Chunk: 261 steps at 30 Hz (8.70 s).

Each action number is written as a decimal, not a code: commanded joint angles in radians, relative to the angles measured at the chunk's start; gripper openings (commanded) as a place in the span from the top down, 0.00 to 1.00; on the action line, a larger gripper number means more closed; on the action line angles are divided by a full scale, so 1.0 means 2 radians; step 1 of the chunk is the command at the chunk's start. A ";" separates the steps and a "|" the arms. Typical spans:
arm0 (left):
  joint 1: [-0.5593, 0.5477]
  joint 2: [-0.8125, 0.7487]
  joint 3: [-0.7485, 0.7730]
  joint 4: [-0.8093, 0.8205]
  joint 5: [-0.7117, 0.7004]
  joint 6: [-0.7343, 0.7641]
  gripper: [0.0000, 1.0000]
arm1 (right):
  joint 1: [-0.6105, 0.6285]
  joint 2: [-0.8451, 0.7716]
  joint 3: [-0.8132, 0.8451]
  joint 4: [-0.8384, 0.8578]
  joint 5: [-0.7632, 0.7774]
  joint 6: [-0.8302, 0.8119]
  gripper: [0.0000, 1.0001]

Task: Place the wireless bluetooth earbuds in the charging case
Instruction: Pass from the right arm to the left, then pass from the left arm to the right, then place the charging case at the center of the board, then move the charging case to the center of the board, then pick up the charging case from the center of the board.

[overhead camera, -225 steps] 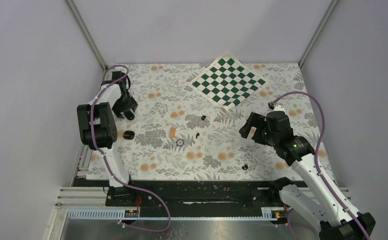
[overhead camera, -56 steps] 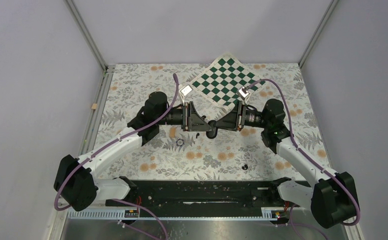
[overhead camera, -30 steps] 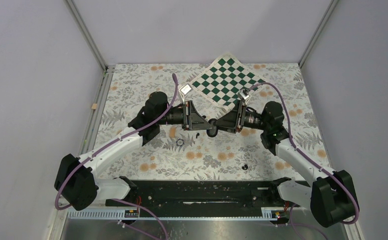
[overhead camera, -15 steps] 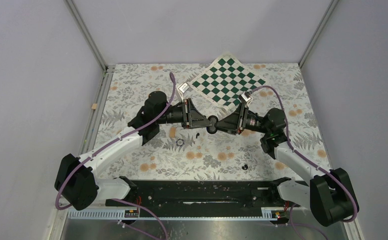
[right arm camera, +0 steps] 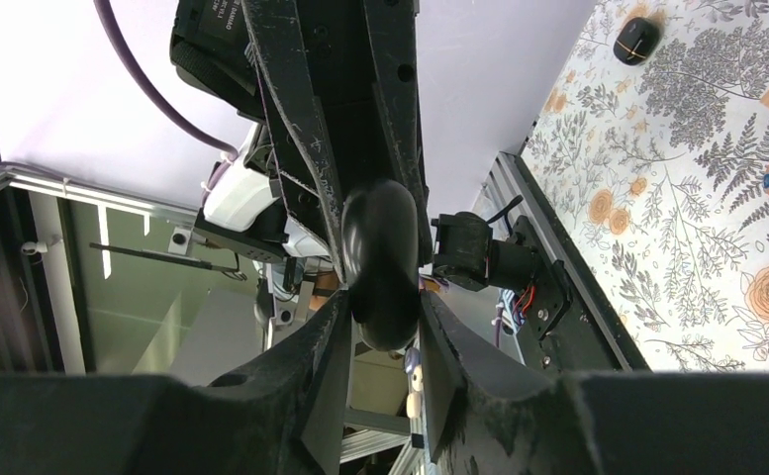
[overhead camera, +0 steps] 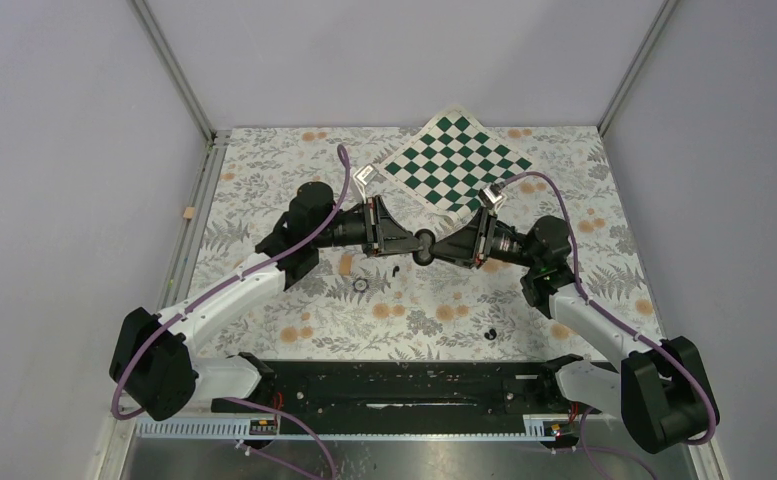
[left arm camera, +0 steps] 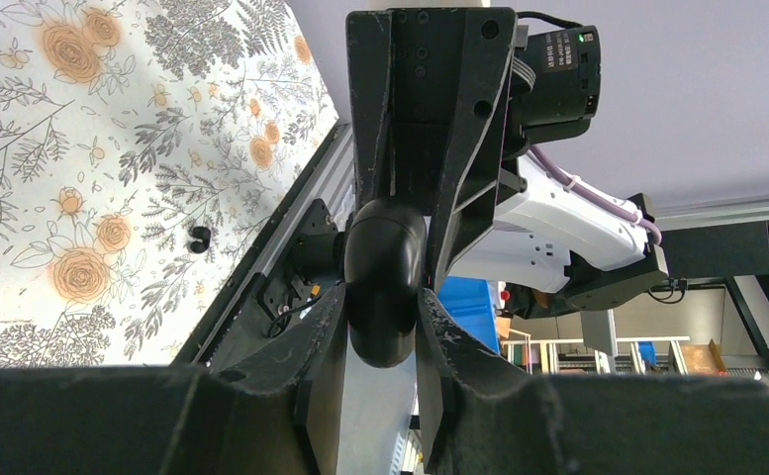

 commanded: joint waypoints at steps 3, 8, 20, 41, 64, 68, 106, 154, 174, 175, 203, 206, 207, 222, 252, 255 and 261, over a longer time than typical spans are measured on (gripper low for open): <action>0.012 -0.024 0.006 0.021 0.002 0.010 1.00 | 0.000 -0.008 0.003 -0.071 0.017 -0.054 0.59; 0.016 -0.026 0.003 0.020 0.007 0.012 1.00 | 0.000 -0.019 0.009 -0.127 0.027 -0.084 0.48; 0.016 -0.029 0.002 -0.001 -0.001 0.023 1.00 | -0.001 -0.033 0.013 -0.059 0.031 -0.056 0.39; 0.017 -0.029 0.003 0.014 0.008 0.011 1.00 | 0.040 0.037 0.042 0.033 0.058 -0.004 0.67; 0.036 -0.049 -0.021 0.116 0.055 -0.040 0.99 | 0.036 0.151 0.014 0.306 0.036 0.140 1.00; 0.040 -0.052 -0.017 0.101 0.050 -0.032 0.78 | 0.037 0.150 0.011 0.287 0.043 0.141 1.00; 0.062 -0.070 0.056 -0.343 -0.224 0.223 0.23 | 0.032 0.037 0.049 -0.704 0.428 -0.091 1.00; 0.062 -0.078 0.027 -0.342 -0.216 0.233 0.22 | 0.068 0.109 0.116 -0.695 0.412 -0.342 0.14; 0.062 -0.085 0.025 -0.339 -0.221 0.228 0.22 | 0.147 0.134 0.191 -0.657 0.355 -0.326 0.12; 0.062 -0.085 0.024 -0.339 -0.222 0.228 0.22 | 0.146 0.129 0.195 -0.680 0.383 -0.340 0.12; 0.061 -0.102 0.015 -0.343 -0.228 0.217 0.22 | 0.140 0.198 0.250 -0.563 0.347 -0.264 0.12; 0.062 -0.110 0.005 -0.342 -0.232 0.215 0.22 | 0.139 0.169 0.257 -0.632 0.369 -0.350 0.14; 0.062 -0.111 0.003 -0.342 -0.233 0.215 0.22 | 0.139 0.161 0.258 -0.654 0.389 -0.384 0.16; 0.062 -0.110 0.005 -0.347 -0.246 0.218 0.22 | 0.168 0.167 0.268 -0.721 0.493 -0.824 0.38; 0.088 -0.131 -0.006 -0.376 -0.260 0.200 0.22 | 0.174 0.321 0.307 -0.656 0.460 -1.001 0.52; 0.093 -0.132 -0.014 -0.371 -0.246 0.192 0.22 | 0.174 0.325 0.318 -0.677 0.451 -0.998 0.77; 0.112 -0.135 -0.028 -0.353 -0.205 0.186 0.20 | 0.164 0.252 0.321 -0.660 0.382 -0.925 0.82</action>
